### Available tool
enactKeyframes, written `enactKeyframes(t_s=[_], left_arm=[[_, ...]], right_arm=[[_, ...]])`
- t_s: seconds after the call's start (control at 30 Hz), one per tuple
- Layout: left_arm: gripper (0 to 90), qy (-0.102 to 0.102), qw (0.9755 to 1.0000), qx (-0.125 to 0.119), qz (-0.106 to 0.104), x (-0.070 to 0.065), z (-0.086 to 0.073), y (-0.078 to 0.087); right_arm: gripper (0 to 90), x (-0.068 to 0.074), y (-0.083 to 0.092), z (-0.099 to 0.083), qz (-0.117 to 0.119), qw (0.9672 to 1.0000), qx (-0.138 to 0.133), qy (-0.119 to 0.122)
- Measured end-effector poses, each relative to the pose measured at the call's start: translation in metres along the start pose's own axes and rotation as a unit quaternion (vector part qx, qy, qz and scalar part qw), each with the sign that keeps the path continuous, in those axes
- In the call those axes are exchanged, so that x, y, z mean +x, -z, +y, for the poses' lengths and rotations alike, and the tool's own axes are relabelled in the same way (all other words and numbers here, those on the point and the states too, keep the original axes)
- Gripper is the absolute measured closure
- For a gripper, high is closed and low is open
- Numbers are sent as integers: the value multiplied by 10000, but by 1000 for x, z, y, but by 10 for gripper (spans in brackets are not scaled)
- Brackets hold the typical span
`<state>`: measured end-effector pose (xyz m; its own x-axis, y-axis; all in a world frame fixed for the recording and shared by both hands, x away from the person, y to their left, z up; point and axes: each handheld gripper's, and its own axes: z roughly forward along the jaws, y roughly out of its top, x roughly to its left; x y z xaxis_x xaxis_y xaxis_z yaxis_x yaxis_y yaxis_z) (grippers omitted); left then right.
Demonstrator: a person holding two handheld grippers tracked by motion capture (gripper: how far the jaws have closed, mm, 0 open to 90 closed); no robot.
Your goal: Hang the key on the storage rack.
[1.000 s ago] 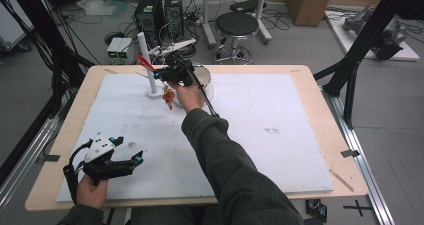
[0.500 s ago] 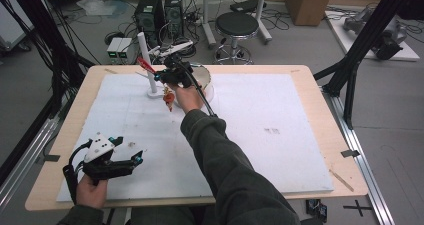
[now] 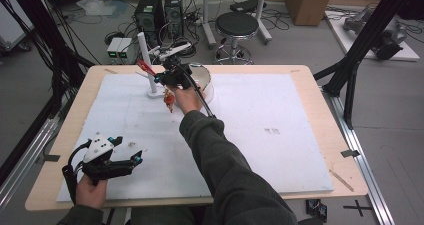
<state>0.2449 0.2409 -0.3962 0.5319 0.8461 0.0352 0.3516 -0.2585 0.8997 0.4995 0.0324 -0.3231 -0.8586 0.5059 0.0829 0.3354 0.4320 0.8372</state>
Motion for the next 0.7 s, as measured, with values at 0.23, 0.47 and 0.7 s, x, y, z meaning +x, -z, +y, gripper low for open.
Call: enactKeyframes(t_s=[0.23,0.47,0.7], left_arm=[[195,-5,10000,4,-7,0,0,0],[195,4,10000,4,-26,-1,0,0],[195,-11,10000,10,-29,-1,0,0]], right_arm=[[857,0,-4,-2,-38,10000,62,10],[857,0,-7,-5,-34,10000,70,-51],[857,0,-10,-6,-66,9999,93,-50]])
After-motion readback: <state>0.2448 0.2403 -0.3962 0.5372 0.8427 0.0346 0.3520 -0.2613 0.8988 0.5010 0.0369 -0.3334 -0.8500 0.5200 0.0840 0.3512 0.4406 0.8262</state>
